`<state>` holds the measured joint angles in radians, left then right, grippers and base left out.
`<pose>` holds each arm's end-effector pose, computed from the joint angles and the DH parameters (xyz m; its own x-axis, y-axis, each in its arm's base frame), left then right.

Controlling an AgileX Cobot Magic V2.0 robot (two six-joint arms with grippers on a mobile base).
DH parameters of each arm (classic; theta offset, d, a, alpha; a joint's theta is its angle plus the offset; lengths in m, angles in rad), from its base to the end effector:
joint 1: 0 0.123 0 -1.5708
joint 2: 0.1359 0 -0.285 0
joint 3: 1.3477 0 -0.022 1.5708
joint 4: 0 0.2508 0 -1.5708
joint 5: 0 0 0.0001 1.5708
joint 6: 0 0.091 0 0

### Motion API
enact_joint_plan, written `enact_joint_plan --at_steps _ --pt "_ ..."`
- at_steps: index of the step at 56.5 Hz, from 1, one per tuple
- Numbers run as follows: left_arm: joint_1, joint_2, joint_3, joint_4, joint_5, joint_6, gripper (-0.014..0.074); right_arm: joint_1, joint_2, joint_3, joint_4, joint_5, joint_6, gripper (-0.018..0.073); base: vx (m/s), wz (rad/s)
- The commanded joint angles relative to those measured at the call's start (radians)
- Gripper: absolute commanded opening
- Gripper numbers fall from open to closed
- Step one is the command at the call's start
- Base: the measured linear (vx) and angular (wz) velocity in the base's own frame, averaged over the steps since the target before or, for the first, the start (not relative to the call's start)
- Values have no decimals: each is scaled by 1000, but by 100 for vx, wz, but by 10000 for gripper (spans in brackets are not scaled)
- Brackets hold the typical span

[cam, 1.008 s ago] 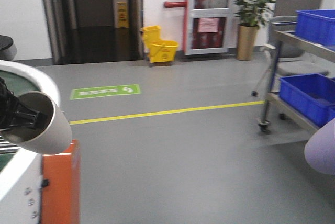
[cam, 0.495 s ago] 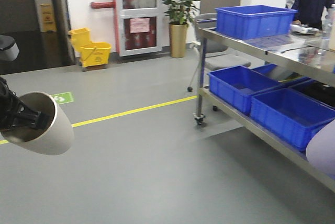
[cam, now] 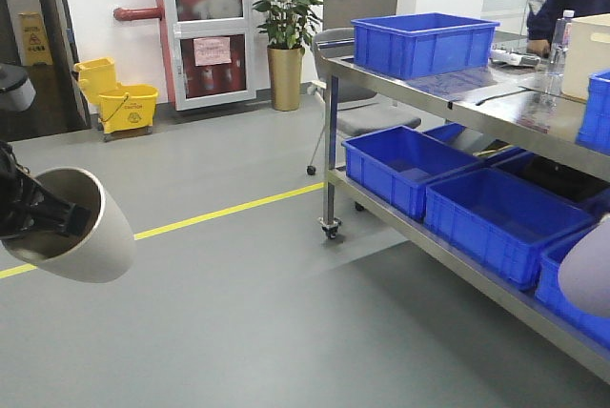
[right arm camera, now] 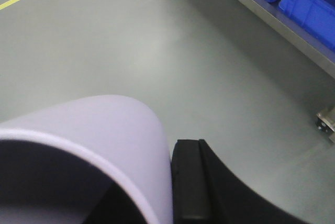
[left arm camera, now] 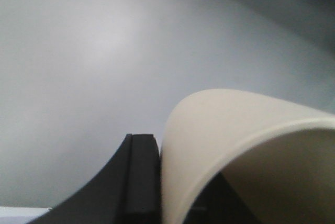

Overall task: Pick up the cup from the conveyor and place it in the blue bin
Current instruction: 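Hold both cups raised while the base drives to the blue bins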

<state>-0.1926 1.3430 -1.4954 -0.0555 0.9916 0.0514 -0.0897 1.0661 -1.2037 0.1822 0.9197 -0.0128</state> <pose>0.2727 -0.0575 0.4256 -0.6651 0.1511 -0.7313 0.2385 0.9710 -0.0163 0.2068 -0.0054 0.4090 -0.6307 0.1543 -0.7605 0.0398 0.9852 0.1669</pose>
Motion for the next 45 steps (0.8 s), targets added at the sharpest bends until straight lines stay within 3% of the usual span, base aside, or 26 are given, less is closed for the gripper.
enact_joint_plan --at_steps 1,45 --pt "-4 -33 -29 -7 -64 -4 1 -3 -15 -31 10 -74 -4 -9 33 6" --pt "-4 -33 -29 -7 -64 -4 1 -3 -15 -31 10 -75 -4 -9 44 12"
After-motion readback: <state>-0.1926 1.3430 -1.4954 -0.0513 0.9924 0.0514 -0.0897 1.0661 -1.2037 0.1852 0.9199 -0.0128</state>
